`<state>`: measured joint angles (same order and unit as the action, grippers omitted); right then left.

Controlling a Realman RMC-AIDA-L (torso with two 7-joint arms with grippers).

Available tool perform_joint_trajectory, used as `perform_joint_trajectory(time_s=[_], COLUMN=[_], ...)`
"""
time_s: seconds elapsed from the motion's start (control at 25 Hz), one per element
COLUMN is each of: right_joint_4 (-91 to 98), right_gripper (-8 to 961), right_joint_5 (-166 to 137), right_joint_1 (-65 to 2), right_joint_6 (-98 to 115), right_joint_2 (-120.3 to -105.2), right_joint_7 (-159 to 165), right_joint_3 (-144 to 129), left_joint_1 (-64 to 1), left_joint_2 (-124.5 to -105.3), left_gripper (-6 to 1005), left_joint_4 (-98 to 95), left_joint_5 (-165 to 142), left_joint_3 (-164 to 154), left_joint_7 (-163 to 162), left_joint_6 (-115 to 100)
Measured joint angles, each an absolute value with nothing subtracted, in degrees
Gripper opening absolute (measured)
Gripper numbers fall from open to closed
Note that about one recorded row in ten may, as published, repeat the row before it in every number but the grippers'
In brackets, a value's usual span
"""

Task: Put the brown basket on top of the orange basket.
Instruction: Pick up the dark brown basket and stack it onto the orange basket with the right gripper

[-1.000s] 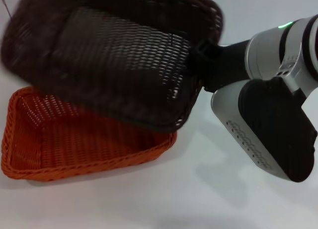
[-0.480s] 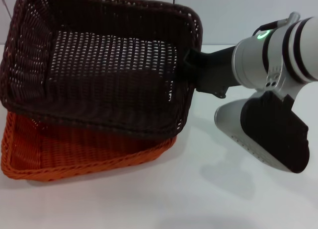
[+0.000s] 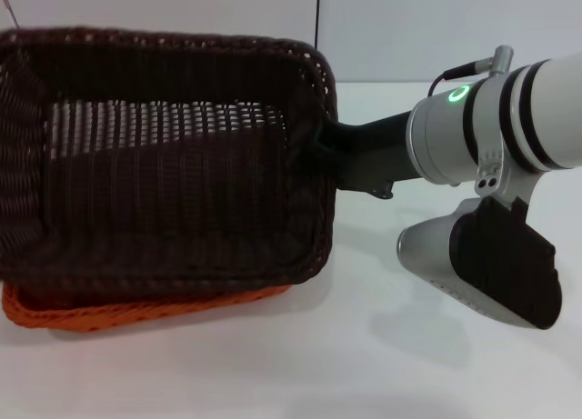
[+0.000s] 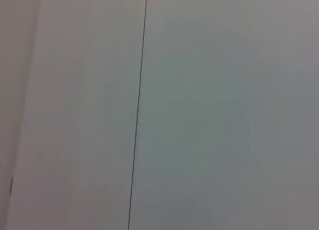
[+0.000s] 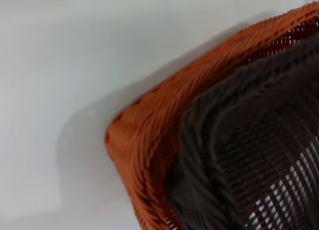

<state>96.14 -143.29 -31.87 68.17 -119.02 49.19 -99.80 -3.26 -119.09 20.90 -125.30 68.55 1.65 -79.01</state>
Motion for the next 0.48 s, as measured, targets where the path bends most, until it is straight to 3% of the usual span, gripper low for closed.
perform_joint_trajectory(time_s=[0.2,0.48], right_joint_4=[92.0,89.2], right_gripper=[155,240], right_joint_5=[-142.2,-143.6], right_joint_1=[-31.9,-31.0], right_joint_6=[61.6,56.3], right_joint_2=[-119.01,-119.0], right_joint_7=[48.9,49.9], right_joint_3=[-100.8,-103.2], left_joint_1=[-3.5,-4.3], left_joint_2=[-119.09,-119.02], left_gripper=[801,801], left_joint_4=[20.9,20.5], left_joint_5=[-125.3,-125.2], left_joint_3=[68.4,68.7], left_joint_7=[1.7,1.7], left_joint_6=[-79.0,-78.3])
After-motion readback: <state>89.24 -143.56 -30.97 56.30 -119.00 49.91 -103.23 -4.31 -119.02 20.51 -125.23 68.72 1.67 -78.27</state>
